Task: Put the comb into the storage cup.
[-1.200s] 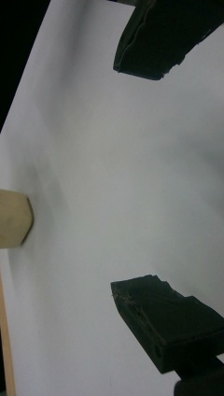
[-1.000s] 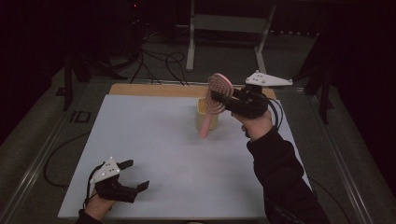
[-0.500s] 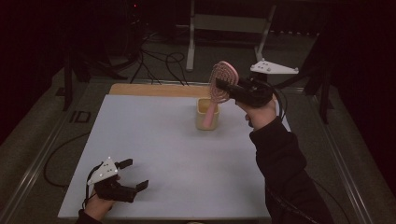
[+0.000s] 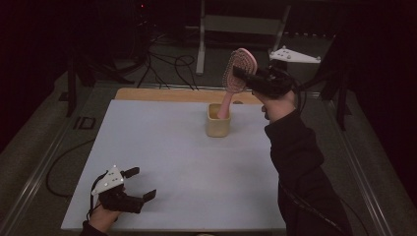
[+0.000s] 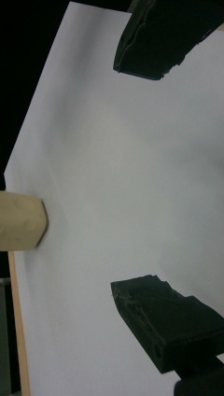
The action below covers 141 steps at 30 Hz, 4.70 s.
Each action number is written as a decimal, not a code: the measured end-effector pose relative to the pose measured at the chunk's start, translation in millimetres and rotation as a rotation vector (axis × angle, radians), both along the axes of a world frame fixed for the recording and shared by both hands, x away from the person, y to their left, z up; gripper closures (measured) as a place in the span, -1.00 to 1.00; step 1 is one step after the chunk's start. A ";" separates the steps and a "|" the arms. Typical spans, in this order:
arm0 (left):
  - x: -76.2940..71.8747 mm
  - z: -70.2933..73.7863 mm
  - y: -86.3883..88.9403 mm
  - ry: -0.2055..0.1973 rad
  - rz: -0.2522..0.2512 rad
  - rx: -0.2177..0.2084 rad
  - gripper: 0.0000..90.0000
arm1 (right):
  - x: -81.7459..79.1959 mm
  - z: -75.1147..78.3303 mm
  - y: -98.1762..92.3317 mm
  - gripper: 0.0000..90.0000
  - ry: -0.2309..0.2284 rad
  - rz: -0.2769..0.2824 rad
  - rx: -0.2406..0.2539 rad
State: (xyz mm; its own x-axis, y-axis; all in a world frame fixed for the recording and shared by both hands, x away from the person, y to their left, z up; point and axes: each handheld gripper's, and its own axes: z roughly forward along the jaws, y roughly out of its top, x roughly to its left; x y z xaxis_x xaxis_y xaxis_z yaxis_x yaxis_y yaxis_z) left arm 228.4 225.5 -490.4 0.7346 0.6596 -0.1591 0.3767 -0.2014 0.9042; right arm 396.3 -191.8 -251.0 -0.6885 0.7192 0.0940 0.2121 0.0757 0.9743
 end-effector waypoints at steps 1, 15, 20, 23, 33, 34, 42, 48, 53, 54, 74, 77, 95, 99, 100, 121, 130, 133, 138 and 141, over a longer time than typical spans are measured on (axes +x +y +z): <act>0.1 0.0 0.1 0.001 0.001 0.000 -1.00 | 1.4 0.8 -0.3 0.43 -0.002 -0.007 0.004; 0.0 -0.5 -0.7 -0.002 -0.005 -0.011 -1.00 | 26.5 -2.6 2.4 0.43 -0.027 -0.066 0.012; -0.4 -0.4 0.0 -0.004 -0.006 -0.009 -1.00 | 32.8 -12.2 1.9 0.43 -0.043 -0.089 0.033; -0.4 -1.0 0.5 -0.005 -0.006 -0.005 -1.00 | 35.9 -17.5 1.1 0.43 -0.050 -0.100 0.051; -0.8 -0.3 0.9 -0.006 -0.002 -0.002 -1.00 | 47.7 -41.0 7.4 0.43 -0.026 -0.114 0.032; -0.8 -0.3 0.9 -0.007 -0.003 0.000 -1.00 | 48.8 -43.7 8.2 0.43 -0.024 -0.115 0.030; -0.6 -1.0 1.1 -0.006 -0.008 -0.002 -1.00 | 56.0 -60.5 8.8 0.43 0.000 -0.120 0.034; -1.0 -0.8 0.2 -0.004 -0.011 -0.002 -1.00 | 59.8 -72.4 8.9 0.43 0.013 -0.122 0.035; -0.9 -1.3 0.0 -0.003 -0.012 0.002 -1.00 | 63.1 -83.3 11.1 0.43 0.030 -0.117 0.040; -1.0 -1.3 0.1 -0.003 -0.012 0.001 -1.00 | 64.0 -86.1 11.1 0.43 0.028 -0.114 0.038; -1.8 -1.7 0.7 -0.005 -0.009 0.003 -1.00 | 72.9 -125.4 14.5 0.43 0.103 -0.113 0.047; -1.4 -1.8 0.6 -0.005 -0.012 0.004 -1.00 | 73.4 -128.8 15.4 0.43 0.108 -0.113 0.041; -1.3 -2.3 0.8 -0.007 -0.011 0.003 -1.00 | 76.0 -149.7 17.9 0.43 0.145 -0.114 0.056; -1.2 -2.3 0.6 -0.008 -0.014 0.005 -1.00 | 76.7 -154.4 16.7 0.43 0.157 -0.113 0.063; -0.8 -2.3 0.6 -0.007 -0.013 0.003 -1.00 | 77.0 -156.2 16.5 0.43 0.160 -0.111 0.061; -0.5 -3.6 1.2 -0.005 -0.012 0.006 -0.99 | 79.9 -168.6 11.4 0.43 0.195 -0.107 0.078; -0.4 -4.0 1.2 -0.003 -0.011 0.002 -1.00 | 83.0 -170.9 4.4 0.39 0.208 -0.124 0.073; -0.3 -4.0 0.9 -0.004 -0.013 0.002 -1.00 | 83.6 -172.0 2.1 0.37 0.211 -0.134 0.064; -0.1 -4.1 0.5 -0.002 -0.015 0.000 -1.00 | 84.8 -173.0 0.7 0.35 0.209 -0.144 0.048; 0.1 -4.2 1.0 -0.002 -0.014 -0.001 -1.00 | 85.8 -173.1 -0.7 0.34 0.213 -0.147 0.037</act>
